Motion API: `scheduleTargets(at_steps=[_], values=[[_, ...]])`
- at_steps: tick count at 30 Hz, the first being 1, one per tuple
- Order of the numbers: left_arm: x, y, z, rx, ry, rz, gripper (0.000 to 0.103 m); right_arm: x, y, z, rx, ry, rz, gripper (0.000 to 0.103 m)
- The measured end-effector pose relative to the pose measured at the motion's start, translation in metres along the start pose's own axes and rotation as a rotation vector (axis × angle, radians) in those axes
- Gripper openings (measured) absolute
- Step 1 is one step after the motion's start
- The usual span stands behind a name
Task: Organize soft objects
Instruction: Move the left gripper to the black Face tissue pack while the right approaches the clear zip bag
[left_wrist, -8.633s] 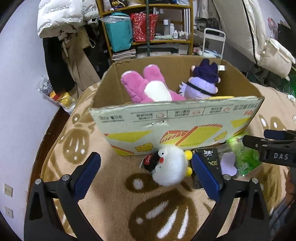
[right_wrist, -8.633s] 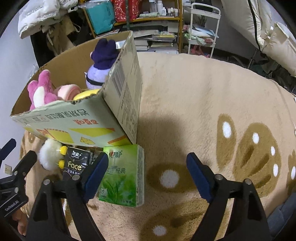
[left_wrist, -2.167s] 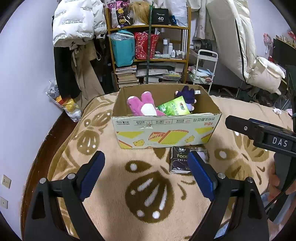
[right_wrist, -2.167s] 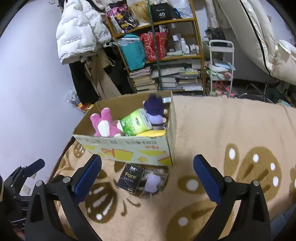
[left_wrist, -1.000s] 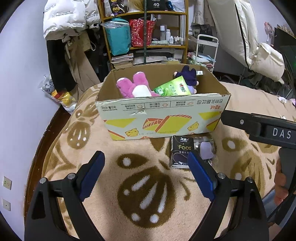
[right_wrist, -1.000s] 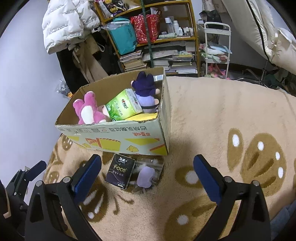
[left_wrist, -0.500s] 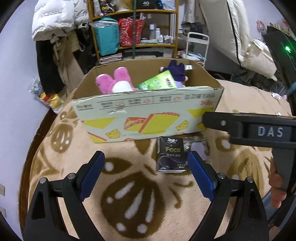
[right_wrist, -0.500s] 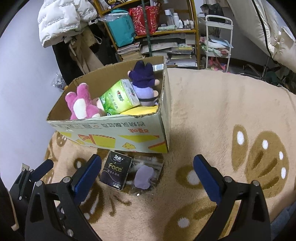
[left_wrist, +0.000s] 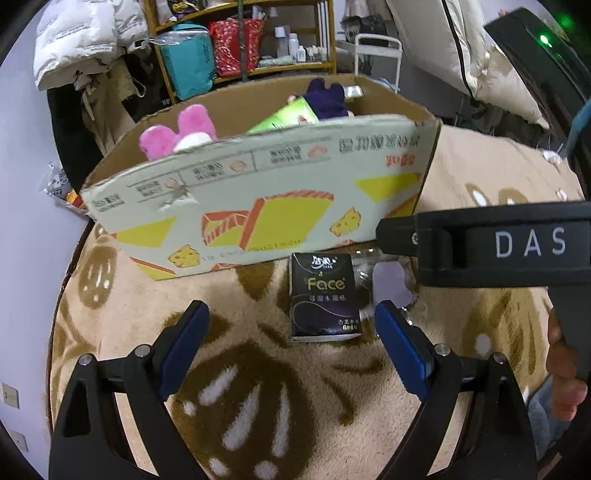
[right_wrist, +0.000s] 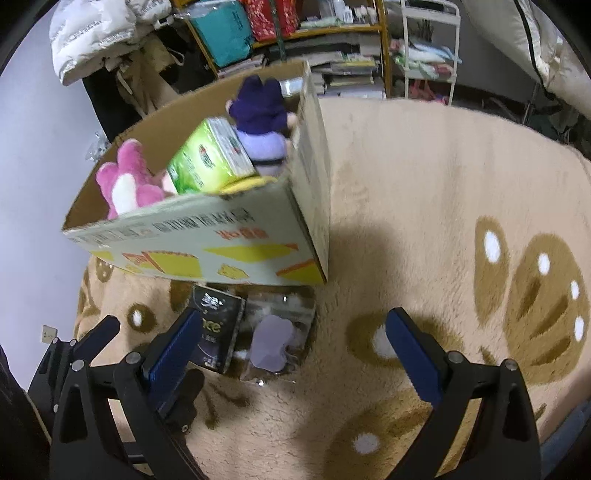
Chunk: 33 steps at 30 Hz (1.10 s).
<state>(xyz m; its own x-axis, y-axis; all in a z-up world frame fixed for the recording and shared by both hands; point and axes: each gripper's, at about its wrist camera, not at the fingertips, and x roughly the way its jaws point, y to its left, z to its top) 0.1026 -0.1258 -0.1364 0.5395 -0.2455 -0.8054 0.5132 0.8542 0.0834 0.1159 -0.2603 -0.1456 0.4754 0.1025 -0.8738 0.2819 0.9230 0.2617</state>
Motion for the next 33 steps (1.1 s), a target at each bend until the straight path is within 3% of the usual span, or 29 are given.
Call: scheduleTargets(at_steps=[9,15,33], values=[[0.014,-0.008,-0.003,0.020,0.032,0.011,0.090,0.019,-0.001,-0.004,-0.004,0.065,0.026,0.086],[0.026,-0.008,-0.007,0.018,0.065,0.031,0.090,0.031,0.004,-0.008,-0.025,0.125,0.033,0.066],[0.025,-0.011,-0.006,0.013,0.044,0.027,0.088,0.056,0.025,-0.008,-0.047,0.149,0.000,0.066]])
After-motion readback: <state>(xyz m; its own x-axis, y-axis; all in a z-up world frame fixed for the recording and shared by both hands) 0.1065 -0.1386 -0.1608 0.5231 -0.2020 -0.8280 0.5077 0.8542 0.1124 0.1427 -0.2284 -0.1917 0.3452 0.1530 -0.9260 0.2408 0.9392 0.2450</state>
